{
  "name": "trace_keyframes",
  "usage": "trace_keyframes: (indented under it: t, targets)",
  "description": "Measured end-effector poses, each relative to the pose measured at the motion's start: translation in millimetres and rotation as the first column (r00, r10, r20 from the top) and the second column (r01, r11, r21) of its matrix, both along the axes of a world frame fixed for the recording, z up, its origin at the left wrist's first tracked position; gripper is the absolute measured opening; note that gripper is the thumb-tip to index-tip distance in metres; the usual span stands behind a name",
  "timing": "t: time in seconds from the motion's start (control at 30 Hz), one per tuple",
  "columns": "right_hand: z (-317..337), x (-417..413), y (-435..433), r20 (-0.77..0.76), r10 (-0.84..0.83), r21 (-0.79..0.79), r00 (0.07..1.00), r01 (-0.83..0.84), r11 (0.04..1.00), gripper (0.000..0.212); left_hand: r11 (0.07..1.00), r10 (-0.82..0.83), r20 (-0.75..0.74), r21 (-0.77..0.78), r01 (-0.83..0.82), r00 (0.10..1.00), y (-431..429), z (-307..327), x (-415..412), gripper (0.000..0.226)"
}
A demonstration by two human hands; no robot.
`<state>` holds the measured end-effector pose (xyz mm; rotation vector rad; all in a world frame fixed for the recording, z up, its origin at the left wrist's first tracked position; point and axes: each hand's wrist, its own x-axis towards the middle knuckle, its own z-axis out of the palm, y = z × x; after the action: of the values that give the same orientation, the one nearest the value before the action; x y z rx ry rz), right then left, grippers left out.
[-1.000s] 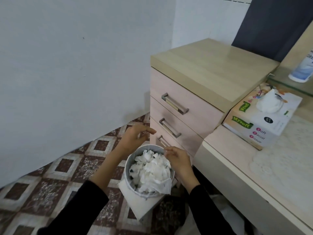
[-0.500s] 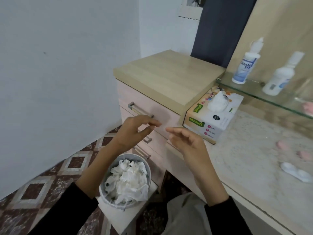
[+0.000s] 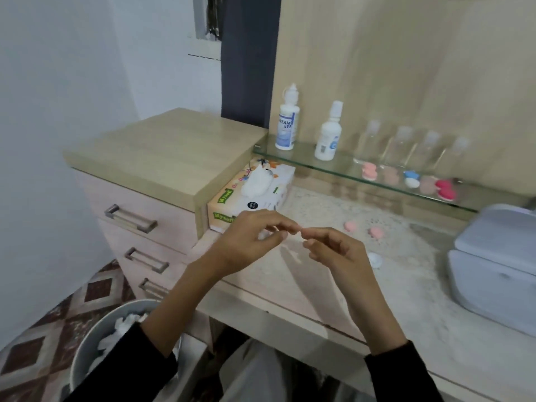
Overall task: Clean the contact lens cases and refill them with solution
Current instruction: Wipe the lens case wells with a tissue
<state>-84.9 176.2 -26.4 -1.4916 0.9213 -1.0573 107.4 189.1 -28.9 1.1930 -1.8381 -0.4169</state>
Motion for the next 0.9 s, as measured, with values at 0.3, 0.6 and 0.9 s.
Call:
trace_keyframes:
  t: [0.3, 0.6, 0.9]
  targets:
    - [-26, -79, -32, -0.239, -0.324, -0.135, 0.915, 0.299, 0.945, 0.022, 0.99, 0.044, 0.148, 0.124, -0.063, 0.988, -51, -29, -84, 0.028]
    - [-59, -98, -51, -0.474, -0.443, -0.37, 0.761, 0.284, 0.885, 0.027, 0.981, 0.102, 0.337, 0.12, -0.15, 0.936, -75, -49, -116, 0.036]
    - [-66, -99, -57, -0.48, -0.484, -0.434, 0.732, 0.281, 0.856, 0.018, 0.99, 0.078, 0.288, 0.09, -0.108, 0.955, -79, -56, -116, 0.056]
